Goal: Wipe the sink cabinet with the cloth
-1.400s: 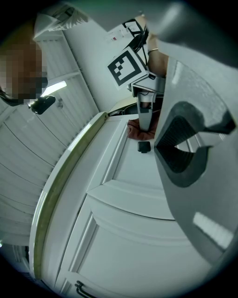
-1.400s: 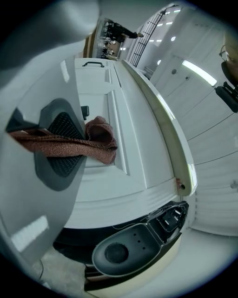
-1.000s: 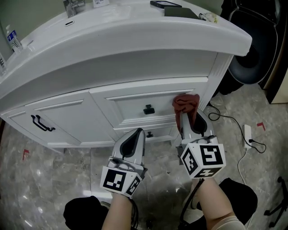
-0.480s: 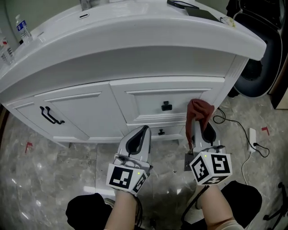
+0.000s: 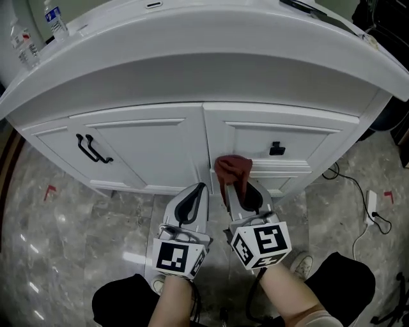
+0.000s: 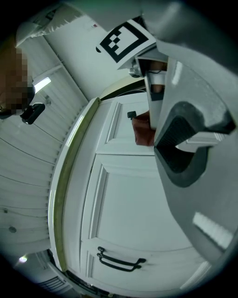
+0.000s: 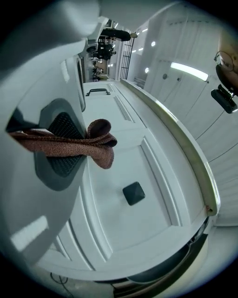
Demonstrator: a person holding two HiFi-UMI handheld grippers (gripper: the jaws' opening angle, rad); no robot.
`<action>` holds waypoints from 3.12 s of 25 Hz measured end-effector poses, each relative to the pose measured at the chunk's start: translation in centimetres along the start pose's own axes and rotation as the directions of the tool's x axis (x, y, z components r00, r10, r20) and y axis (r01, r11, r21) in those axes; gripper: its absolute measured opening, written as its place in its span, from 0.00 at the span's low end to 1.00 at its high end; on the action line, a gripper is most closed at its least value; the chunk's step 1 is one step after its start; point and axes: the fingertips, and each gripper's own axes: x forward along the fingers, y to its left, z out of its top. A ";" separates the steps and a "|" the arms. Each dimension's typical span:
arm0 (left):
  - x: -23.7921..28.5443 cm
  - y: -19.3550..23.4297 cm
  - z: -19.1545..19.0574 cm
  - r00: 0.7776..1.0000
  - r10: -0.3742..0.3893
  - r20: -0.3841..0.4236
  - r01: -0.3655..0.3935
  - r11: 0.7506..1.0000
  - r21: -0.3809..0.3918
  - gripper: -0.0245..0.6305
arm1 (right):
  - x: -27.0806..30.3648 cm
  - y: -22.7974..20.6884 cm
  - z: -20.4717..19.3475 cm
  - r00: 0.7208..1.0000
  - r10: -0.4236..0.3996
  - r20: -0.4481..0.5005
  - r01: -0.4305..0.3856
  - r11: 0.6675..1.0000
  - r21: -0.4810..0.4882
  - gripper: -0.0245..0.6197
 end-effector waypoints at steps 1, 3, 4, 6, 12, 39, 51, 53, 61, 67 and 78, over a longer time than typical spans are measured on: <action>-0.3 0.4 -0.1 1.000 0.008 -0.001 -0.008 1.000 -0.001 0.04 | 0.6 0.6 -0.1 1.000 0.014 0.001 -0.014 1.000 0.002 0.16; -0.6 1.2 -0.4 1.000 0.019 -0.002 -0.019 1.000 -0.017 0.04 | 1.7 1.3 -0.2 1.000 0.031 0.002 -0.031 1.000 -0.002 0.16; -0.6 1.4 -0.6 1.000 0.021 -0.003 -0.021 0.999 -0.031 0.04 | 2.0 1.3 -0.2 1.000 0.031 0.003 -0.031 1.000 -0.003 0.16; -0.5 1.6 -0.9 1.000 0.019 -0.004 -0.019 0.998 -0.055 0.04 | 2.4 0.8 -0.1 1.000 0.016 0.009 -0.016 1.000 0.002 0.16; 1.1 -0.6 -1.5 0.999 -0.034 -0.014 0.033 0.997 -0.073 0.04 | 1.1 -3.1 0.7 0.997 -0.068 0.031 0.067 0.997 0.025 0.16; 6.4 -9.8 -4.3 0.979 -0.203 -0.033 0.198 0.974 -0.113 0.04 | -9.4 -18.5 1.2 0.924 -0.382 0.015 0.380 0.922 0.079 0.16; 2.2 -1.8 -7.2 0.996 -0.044 -0.075 0.036 0.994 -0.104 0.04 | -1.5 -4.0 -6.4 0.998 -0.006 -0.055 0.006 1.000 0.010 0.16; 1.4 -0.4 -7.6 0.997 -0.021 -0.081 0.013 0.995 -0.102 0.04 | -0.2 -2.2 -7.6 0.997 0.037 -0.072 -0.036 0.999 0.011 0.16; 0.2 1.4 -9.0 0.996 -0.001 -0.094 -0.007 0.997 -0.081 0.04 | 2.9 -0.9 -10.5 0.992 0.052 -0.112 -0.050 0.998 0.023 0.16; 0.7 0.6 -9.8 0.995 -0.024 -0.096 0.015 0.995 -0.095 0.04 | 2.4 -2.9 -10.4 0.993 0.008 -0.116 -0.009 1.000 -0.006 0.17; 3.0 -3.1 -10.3 0.990 -0.093 -0.103 0.080 0.989 -0.121 0.04 | -0.3 -8.6 -10.3 0.984 -0.097 -0.147 0.093 0.995 -0.032 0.17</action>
